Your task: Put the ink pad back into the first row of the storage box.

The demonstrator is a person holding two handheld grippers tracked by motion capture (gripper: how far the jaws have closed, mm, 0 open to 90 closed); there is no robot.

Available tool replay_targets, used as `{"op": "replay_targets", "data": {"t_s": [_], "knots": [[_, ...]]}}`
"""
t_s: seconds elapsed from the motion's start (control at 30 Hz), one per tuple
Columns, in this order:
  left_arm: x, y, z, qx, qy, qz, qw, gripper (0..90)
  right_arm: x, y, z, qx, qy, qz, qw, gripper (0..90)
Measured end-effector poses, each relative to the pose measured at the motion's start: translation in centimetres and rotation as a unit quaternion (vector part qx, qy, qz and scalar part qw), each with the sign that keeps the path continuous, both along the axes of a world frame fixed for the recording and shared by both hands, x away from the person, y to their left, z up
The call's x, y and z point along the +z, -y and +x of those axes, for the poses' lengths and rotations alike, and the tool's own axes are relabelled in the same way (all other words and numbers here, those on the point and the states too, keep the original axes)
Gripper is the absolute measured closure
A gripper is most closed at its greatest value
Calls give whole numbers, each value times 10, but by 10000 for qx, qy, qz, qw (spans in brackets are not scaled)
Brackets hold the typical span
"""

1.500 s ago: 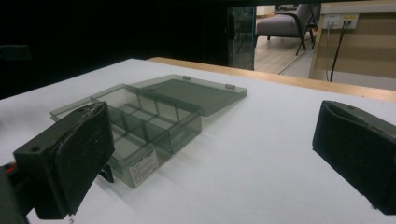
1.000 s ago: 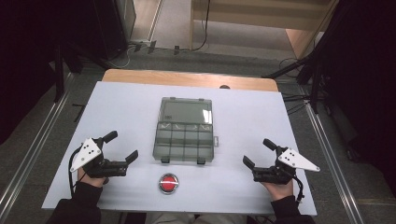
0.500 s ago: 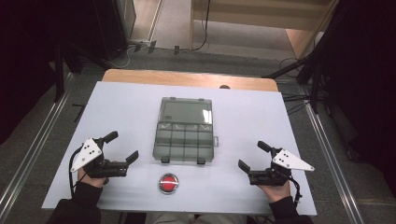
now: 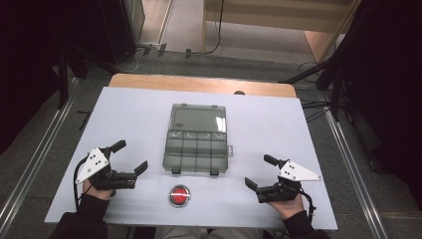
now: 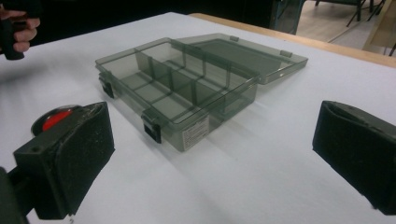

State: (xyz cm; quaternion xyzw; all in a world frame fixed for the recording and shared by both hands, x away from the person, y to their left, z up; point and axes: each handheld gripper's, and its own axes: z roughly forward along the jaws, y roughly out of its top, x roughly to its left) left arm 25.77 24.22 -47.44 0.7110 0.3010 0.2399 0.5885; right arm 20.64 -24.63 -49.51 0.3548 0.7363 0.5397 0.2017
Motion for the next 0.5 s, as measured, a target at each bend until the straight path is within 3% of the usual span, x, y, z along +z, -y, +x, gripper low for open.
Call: {"op": "replay_targets", "data": {"t_s": [0.5], "knots": [[0,1,0,-34,-12,31,10000,0,-3,-21,-1,456,-246,-252,9983,0]]}}
